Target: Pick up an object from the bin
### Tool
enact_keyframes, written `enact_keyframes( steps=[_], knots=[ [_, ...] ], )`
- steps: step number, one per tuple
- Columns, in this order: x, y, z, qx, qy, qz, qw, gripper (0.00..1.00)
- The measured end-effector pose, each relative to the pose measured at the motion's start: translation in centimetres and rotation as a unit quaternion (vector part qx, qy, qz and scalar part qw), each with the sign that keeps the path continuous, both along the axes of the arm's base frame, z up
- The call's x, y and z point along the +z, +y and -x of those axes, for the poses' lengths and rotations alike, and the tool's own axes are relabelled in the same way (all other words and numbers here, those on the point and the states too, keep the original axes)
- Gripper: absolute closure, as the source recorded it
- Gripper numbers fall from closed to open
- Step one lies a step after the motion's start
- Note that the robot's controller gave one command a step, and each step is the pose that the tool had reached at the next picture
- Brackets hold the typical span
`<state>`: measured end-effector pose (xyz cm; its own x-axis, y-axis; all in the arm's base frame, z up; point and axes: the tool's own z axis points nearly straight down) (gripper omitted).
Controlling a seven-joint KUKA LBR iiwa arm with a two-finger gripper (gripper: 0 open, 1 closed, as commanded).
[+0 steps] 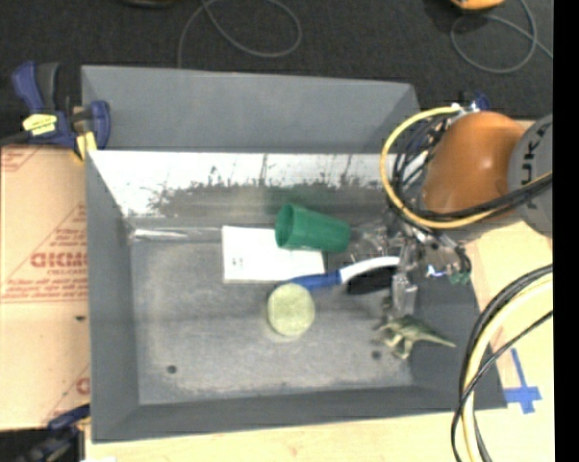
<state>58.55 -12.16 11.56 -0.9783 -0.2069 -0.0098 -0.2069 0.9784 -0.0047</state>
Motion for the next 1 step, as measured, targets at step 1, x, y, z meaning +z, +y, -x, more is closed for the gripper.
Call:
enact_keyframes(
  steps=[1],
  knots=[
    [-4.15,-0.15,-2.86,-0.051,-0.0042,-0.002,0.9987,0.00]
  ],
)
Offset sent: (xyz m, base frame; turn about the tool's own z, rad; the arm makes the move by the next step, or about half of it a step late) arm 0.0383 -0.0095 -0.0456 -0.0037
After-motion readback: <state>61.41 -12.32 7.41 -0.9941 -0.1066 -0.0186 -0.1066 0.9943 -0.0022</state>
